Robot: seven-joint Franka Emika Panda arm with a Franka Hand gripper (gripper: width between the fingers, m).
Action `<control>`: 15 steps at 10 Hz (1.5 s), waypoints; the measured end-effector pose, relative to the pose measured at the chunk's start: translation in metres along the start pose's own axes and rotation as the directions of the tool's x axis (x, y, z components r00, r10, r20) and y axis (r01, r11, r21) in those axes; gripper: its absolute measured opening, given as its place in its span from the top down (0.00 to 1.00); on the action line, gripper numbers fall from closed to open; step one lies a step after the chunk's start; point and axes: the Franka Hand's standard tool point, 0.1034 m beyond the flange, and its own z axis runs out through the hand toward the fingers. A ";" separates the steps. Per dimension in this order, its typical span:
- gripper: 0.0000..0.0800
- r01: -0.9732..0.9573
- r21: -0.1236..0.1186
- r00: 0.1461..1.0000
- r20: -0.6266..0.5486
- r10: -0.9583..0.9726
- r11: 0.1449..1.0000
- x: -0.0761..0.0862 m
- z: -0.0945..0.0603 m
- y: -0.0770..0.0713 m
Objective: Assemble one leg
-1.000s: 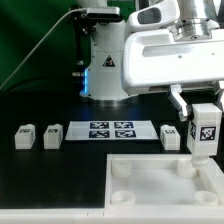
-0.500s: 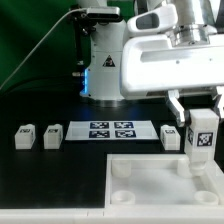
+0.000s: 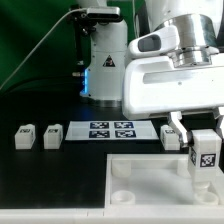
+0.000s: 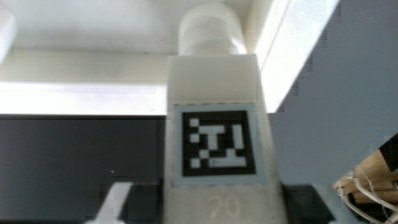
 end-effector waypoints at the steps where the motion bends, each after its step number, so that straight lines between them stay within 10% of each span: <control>1: 0.63 -0.004 0.001 1.000 0.001 0.004 1.000 0.002 0.002 -0.001; 13: 0.63 -0.038 -0.019 0.999 0.024 0.038 0.999 -0.010 0.020 -0.002; 14: 0.35 -0.038 -0.019 0.999 0.024 0.038 0.999 -0.011 0.020 -0.002; 15: 0.35 -0.038 -0.019 0.999 0.024 0.038 0.999 -0.011 0.020 -0.002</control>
Offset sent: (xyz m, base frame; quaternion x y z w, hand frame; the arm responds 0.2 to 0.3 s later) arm 0.0162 -0.0024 -0.0118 -0.0278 0.0186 0.0084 0.9994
